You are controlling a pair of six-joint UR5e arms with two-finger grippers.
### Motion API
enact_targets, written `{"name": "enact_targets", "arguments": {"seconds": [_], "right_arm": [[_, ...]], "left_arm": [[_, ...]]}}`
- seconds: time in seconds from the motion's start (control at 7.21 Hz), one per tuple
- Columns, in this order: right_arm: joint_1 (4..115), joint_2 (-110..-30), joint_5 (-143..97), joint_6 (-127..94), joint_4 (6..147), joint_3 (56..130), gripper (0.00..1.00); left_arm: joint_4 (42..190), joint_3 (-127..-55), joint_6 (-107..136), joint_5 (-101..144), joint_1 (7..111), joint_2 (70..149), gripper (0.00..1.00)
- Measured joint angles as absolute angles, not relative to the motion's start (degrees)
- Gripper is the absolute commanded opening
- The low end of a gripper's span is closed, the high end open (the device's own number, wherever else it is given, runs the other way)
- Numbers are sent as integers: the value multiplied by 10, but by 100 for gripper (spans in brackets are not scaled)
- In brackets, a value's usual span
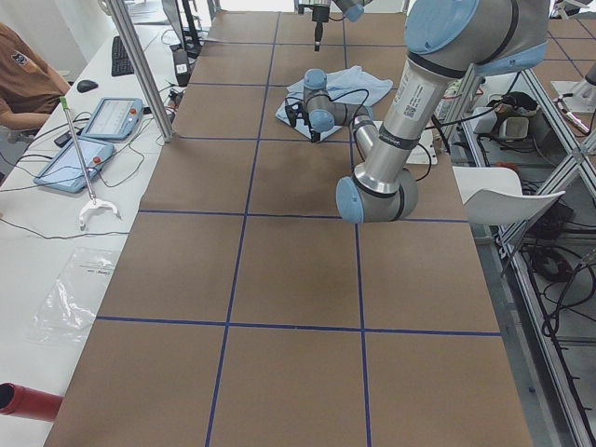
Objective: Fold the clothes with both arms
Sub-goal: 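Grasp the shirt corner nearest the robot with the left gripper while the right gripper withdraws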
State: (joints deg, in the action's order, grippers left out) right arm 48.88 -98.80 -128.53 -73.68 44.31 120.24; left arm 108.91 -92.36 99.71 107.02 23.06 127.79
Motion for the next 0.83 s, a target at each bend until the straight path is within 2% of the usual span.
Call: {"name": "enact_targets", "arguments": {"seconds": [0.55,0.83], "right_arm": [[496,-988,-1284,-737,443,1202,100],[498,-989,-1284,-737,443,1202,100]], "left_arm": [[1094,-897,1015,1069,198,1303,82],[1099,-875,1014,1069,196,1317,70]]}}
